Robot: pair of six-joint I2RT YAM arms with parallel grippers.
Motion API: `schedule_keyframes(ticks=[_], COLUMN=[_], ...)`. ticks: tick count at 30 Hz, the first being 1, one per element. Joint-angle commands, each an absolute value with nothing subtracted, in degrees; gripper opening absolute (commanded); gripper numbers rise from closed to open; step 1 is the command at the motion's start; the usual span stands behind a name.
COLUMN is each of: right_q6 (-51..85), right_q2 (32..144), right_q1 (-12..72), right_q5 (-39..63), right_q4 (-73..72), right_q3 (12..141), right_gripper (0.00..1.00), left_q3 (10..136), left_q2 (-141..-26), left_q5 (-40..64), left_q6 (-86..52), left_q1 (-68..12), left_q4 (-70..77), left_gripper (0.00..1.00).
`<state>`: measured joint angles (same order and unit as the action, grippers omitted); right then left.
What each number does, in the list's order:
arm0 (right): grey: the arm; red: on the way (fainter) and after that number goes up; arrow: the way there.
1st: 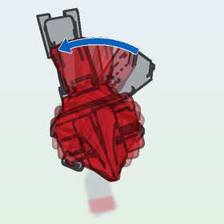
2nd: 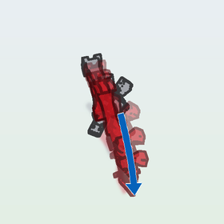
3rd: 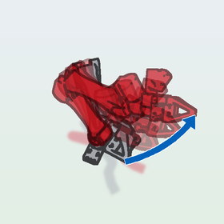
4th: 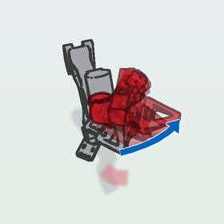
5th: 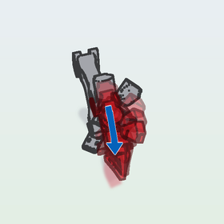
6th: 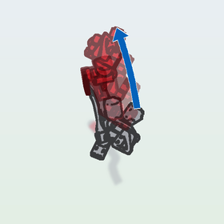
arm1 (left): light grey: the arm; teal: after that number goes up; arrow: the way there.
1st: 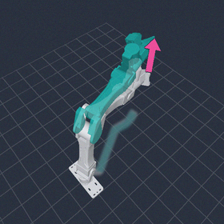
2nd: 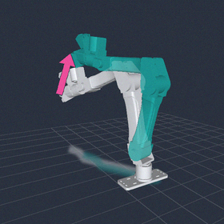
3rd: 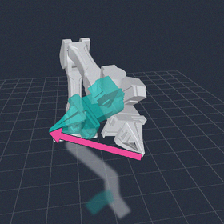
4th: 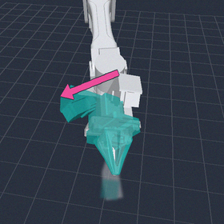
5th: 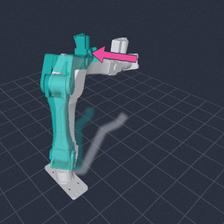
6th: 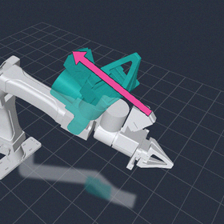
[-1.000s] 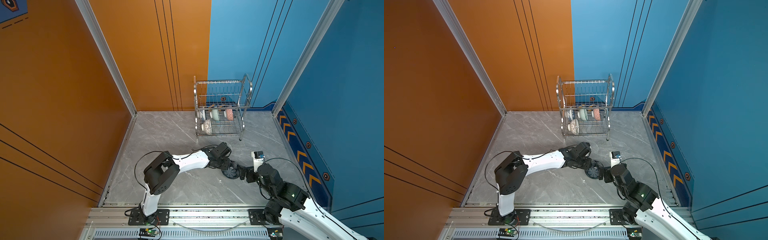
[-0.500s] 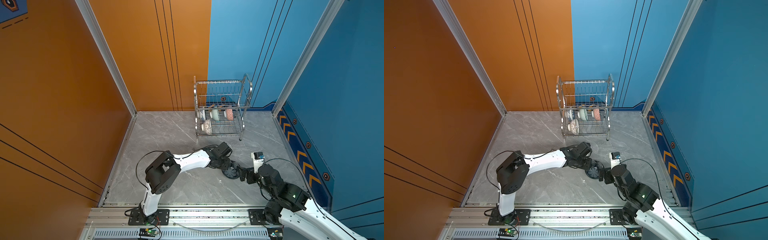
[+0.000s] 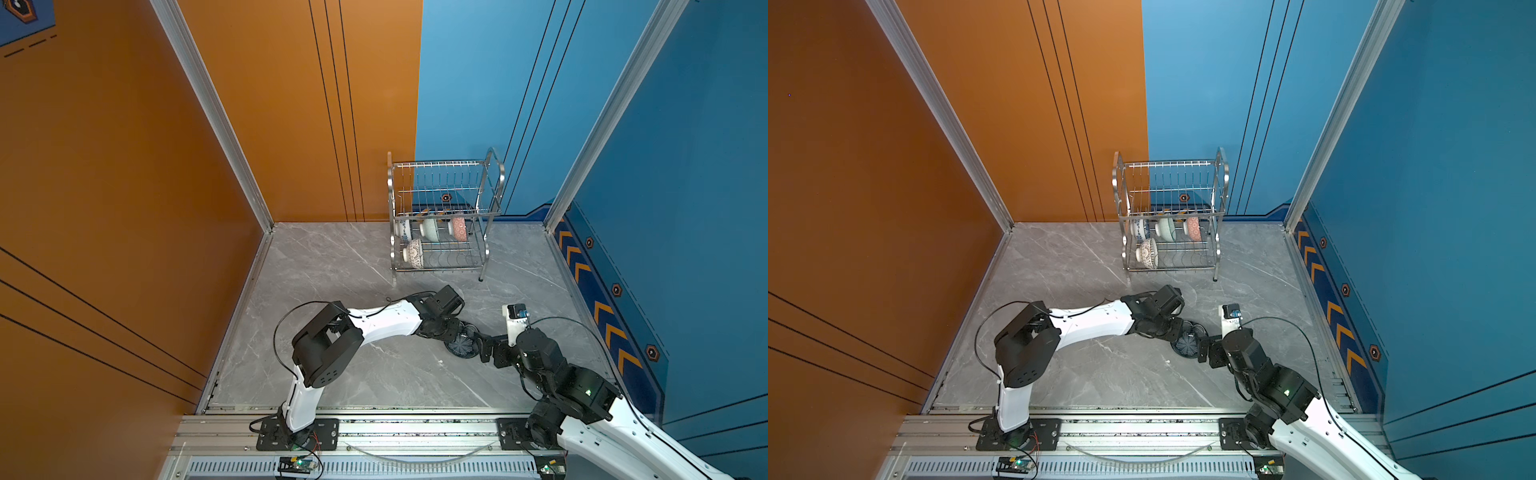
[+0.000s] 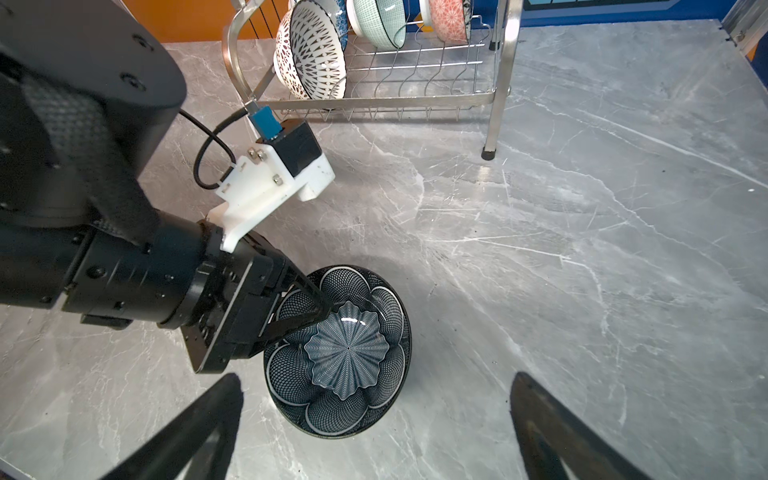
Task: Load bowls into a dish rack
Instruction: Pick up the bowl from the center of the table.
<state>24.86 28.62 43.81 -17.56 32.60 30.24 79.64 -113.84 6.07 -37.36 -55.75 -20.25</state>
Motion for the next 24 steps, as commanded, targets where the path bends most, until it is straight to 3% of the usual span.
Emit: schedule_keyframes(ticks=[1,16,24], right_q6=[23.8,23.7,23.0], right_q2=[29.0,29.6,31.1], right_q1=[43.6,43.6,43.2], right_q5=[-16.8,-16.3,-15.8], right_q4=[33.7,33.4,33.3], right_q3=[29.9,29.6,30.5], right_gripper=[1.00,1.00,1.00], left_q3=[79.8,80.0,79.1], left_q2=[-115.2,-115.4,-111.6], left_q5=[7.2,9.3,10.4], left_q6=[-36.5,-36.1,-33.7], left_q1=[-55.8,-54.3,-51.3], left_q4=[-21.6,-21.6,-23.2], left_gripper=[0.26,0.00,0.00])
